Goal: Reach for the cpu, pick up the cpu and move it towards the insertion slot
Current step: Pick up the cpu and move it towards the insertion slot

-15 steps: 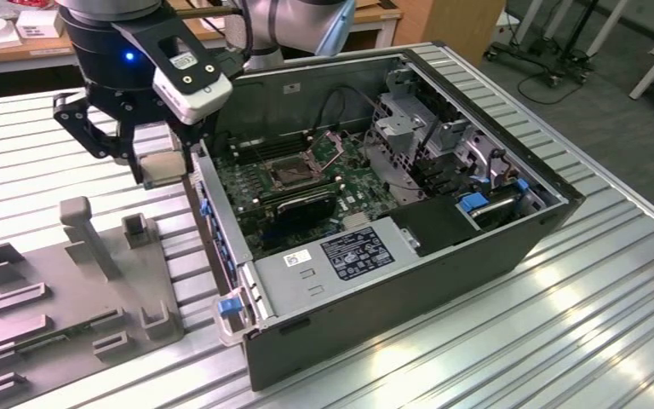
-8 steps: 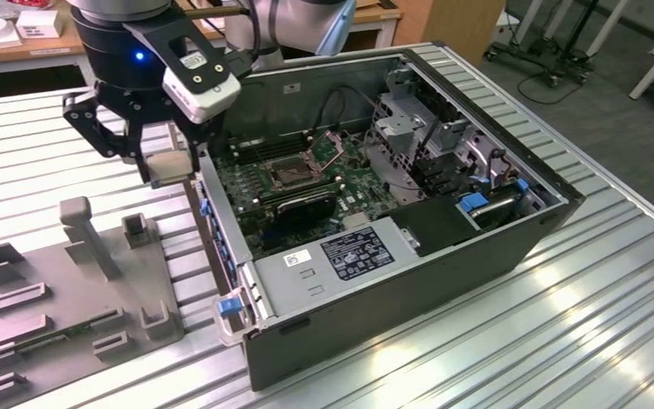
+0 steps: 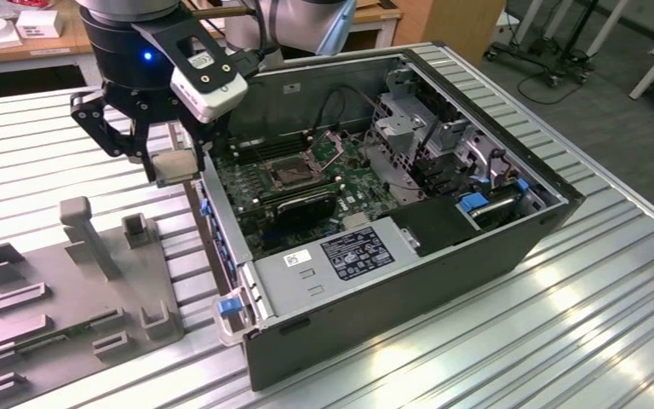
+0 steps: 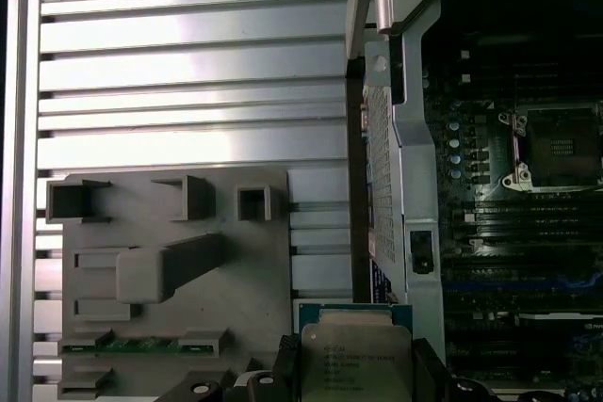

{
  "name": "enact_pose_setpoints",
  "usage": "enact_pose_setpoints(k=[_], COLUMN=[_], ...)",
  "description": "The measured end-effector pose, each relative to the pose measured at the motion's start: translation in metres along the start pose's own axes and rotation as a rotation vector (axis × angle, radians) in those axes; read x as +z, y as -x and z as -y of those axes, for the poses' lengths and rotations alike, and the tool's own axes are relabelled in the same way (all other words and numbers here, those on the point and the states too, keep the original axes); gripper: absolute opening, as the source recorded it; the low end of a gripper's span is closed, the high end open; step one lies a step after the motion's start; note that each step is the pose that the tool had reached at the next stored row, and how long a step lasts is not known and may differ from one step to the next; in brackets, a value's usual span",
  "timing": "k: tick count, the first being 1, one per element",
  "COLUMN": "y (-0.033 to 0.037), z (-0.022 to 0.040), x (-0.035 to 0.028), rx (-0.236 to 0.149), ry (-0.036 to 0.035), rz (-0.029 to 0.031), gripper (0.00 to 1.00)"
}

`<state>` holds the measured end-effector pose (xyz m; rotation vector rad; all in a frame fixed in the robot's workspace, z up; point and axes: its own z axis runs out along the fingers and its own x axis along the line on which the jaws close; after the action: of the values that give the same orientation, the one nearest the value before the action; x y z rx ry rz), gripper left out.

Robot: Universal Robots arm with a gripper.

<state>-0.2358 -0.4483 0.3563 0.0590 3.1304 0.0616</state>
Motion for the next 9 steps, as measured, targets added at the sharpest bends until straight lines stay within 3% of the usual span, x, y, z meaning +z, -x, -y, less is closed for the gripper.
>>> enact_pose_setpoints(k=[9], y=[0.0], z=[0.0], x=[0.0], rx=[0.0], ry=[-0.0003], rz=[0.0], gripper=[0.55])
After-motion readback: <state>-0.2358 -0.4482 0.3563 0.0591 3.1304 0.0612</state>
